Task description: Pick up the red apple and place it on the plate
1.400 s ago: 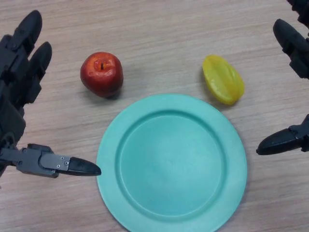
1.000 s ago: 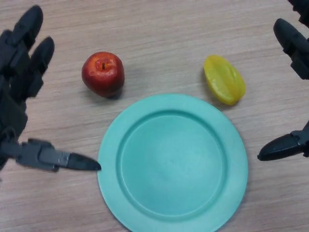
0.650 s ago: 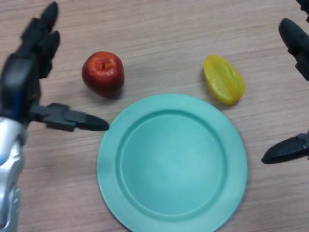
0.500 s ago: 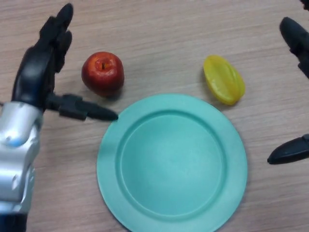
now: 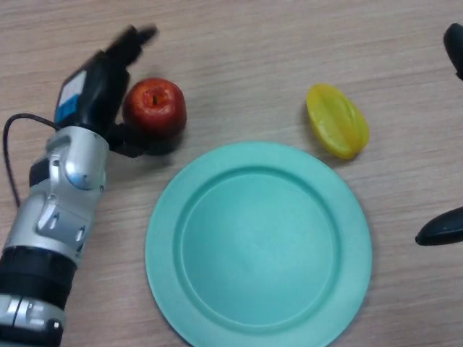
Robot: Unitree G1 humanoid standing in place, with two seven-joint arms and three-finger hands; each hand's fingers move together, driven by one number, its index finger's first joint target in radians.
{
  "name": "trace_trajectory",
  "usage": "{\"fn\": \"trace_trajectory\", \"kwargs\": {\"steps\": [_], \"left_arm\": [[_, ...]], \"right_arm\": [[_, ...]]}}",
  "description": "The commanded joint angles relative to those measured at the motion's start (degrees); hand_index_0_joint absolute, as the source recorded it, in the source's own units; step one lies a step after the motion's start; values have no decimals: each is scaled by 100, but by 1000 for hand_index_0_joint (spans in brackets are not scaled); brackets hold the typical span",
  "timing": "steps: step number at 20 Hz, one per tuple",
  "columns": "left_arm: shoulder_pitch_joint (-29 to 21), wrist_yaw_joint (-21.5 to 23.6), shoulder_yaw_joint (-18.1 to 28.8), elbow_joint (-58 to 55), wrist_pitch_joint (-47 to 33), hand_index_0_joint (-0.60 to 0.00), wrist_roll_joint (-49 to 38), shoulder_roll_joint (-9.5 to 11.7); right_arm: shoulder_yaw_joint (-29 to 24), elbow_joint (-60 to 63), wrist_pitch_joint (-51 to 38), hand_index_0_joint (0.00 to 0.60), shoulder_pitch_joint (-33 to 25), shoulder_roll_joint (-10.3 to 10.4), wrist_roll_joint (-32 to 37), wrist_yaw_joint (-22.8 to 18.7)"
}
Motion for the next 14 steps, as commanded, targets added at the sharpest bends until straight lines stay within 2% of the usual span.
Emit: {"fn": "trace_trajectory", "kwargs": {"steps": [1, 2, 3, 6, 8, 9, 10, 11, 12, 13, 14], "left_arm": [[-282, 382, 429, -335, -609, -600, 85, 138], [-210, 375, 462, -504, -622, -600, 78, 155], [-86, 633, 445, -798, -832, -600, 312, 274], [244, 554, 572, -1784, -754, -600, 606, 403], [724, 96, 602, -2783, -609, -600, 648, 363], [1073, -312, 544, -3410, -619, -600, 644, 336], [1215, -410, 551, -3629, -636, -600, 698, 308], [1647, -890, 474, -4177, -619, -600, 692, 220], [1846, -1240, 447, -4454, -545, -600, 564, 142], [2283, -1914, 319, -5052, -348, -600, 550, 25], [2424, -1944, 287, -5205, -430, -600, 617, -27]], "right_arm": [[-674, -326, -926, 0, -55, -288, 404, -25], [-689, -324, -947, 0, -47, -297, 403, -25], [-714, -327, -948, 0, -46, -314, 440, -53], [-705, -344, -984, 0, -7, -317, 451, -62], [-702, -364, -933, 0, -22, -342, 490, -110], [-650, -383, -941, 0, -4, -346, 418, -103], [-644, -388, -918, 0, -24, -346, 423, -116], [-623, -395, -874, 0, -70, -352, 441, -156], [-603, -400, -857, 0, -77, -351, 444, -170], [-574, -422, -832, 0, -71, -343, 444, -173], [-590, -428, -813, 0, -74, -342, 472, -175]]}}
